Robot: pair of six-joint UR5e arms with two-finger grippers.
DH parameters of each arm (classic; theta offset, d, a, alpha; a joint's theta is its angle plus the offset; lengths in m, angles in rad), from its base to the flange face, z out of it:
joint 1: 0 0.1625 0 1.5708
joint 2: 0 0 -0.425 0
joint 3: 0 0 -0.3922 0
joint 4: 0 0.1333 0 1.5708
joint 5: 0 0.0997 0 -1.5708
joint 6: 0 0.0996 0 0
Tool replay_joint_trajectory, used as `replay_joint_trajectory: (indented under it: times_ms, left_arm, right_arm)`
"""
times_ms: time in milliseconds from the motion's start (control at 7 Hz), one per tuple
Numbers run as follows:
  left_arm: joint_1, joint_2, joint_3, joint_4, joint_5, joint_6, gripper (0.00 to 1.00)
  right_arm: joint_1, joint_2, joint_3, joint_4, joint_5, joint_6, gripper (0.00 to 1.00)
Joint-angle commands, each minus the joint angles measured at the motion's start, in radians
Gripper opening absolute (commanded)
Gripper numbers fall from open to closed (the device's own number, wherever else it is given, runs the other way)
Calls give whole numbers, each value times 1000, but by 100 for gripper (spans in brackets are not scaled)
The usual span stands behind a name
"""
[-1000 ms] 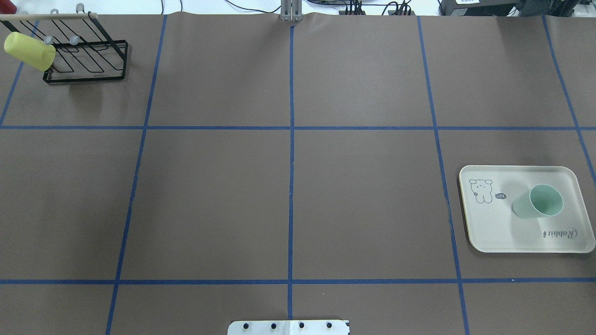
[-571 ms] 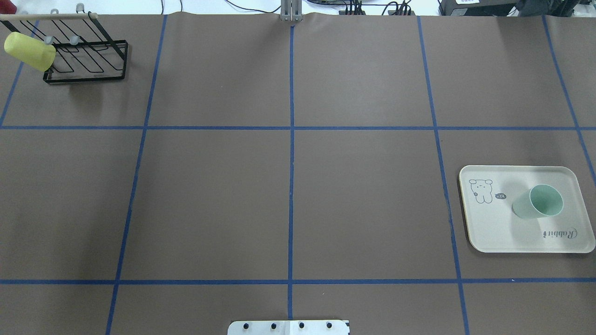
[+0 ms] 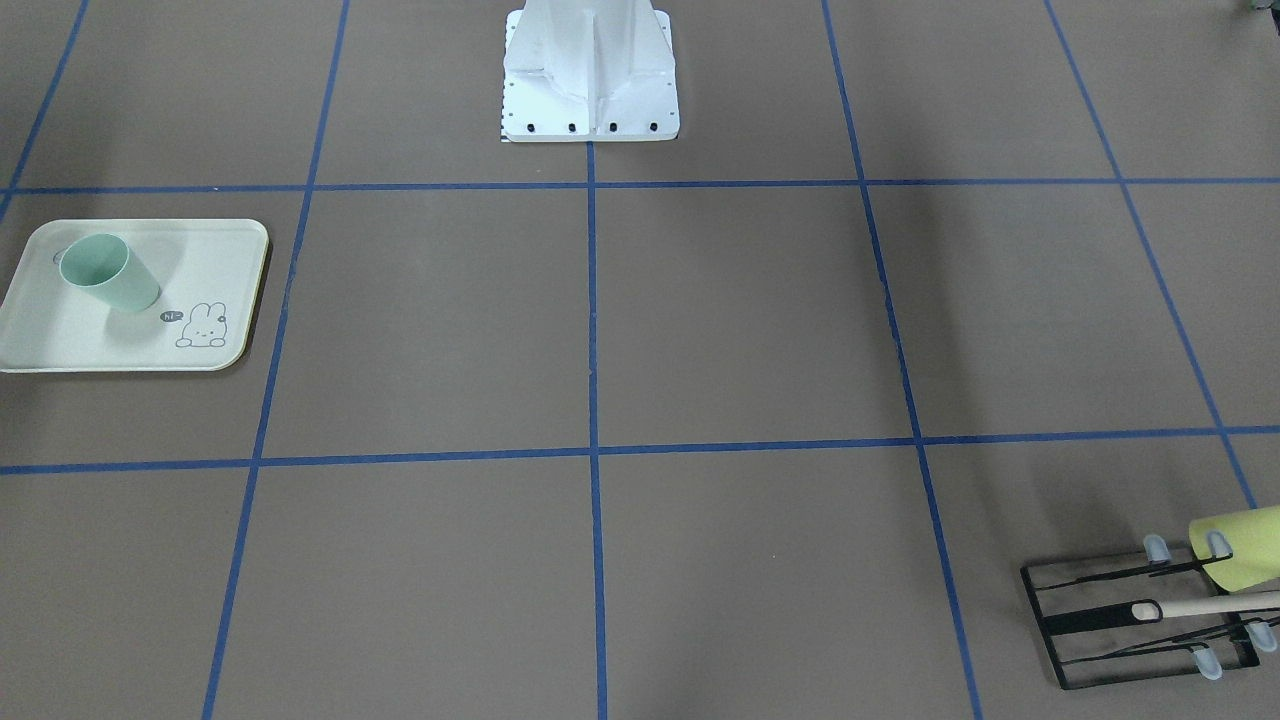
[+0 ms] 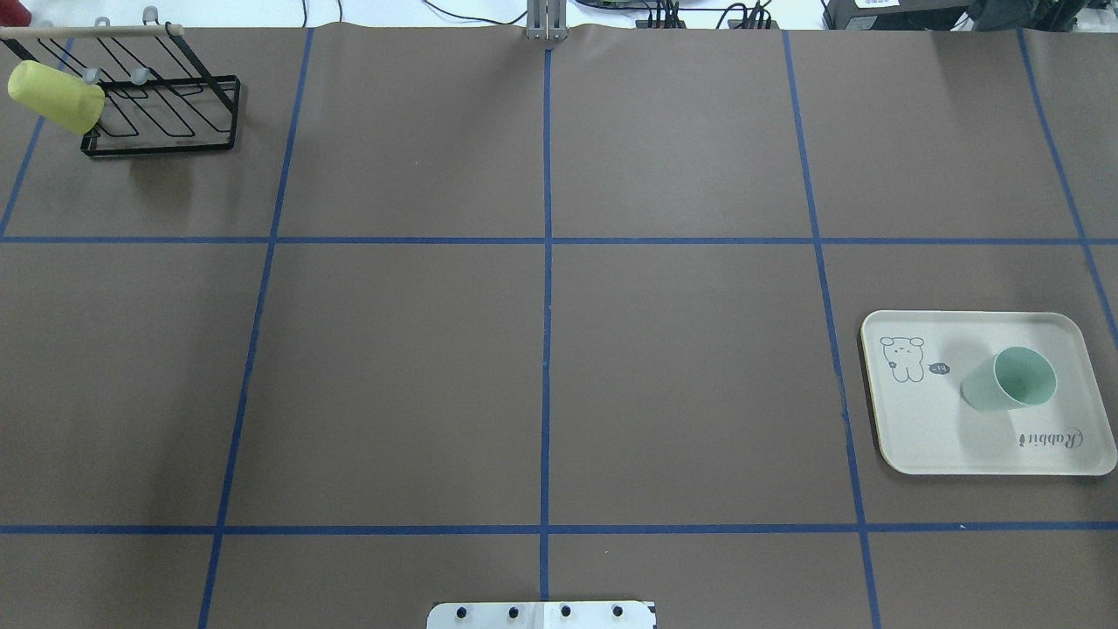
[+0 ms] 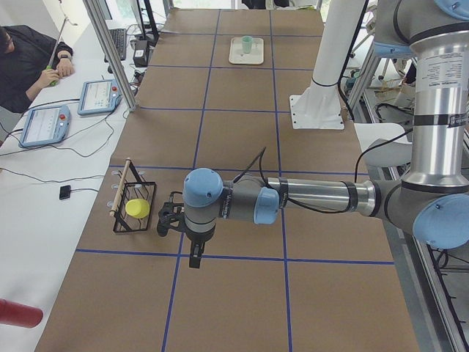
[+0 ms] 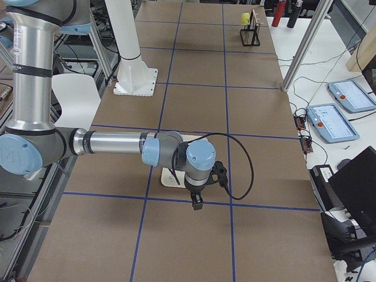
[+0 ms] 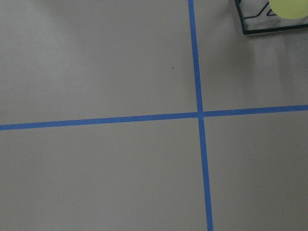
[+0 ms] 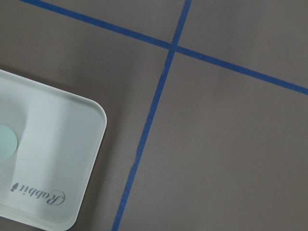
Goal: Left arm grabs green cup and hands to right arm on tray
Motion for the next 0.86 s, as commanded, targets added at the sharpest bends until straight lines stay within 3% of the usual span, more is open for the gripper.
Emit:
replay_joint_trajectory:
  times_ms: [0, 714]
  left_arm:
    - [72, 28, -65, 0, -2, -105, 100]
    - [66, 126, -77, -5, -3, -93, 100]
  right_arm:
    - [0, -1, -19, 1, 9, 4, 99]
    - [0, 8, -48, 1, 9, 9, 99]
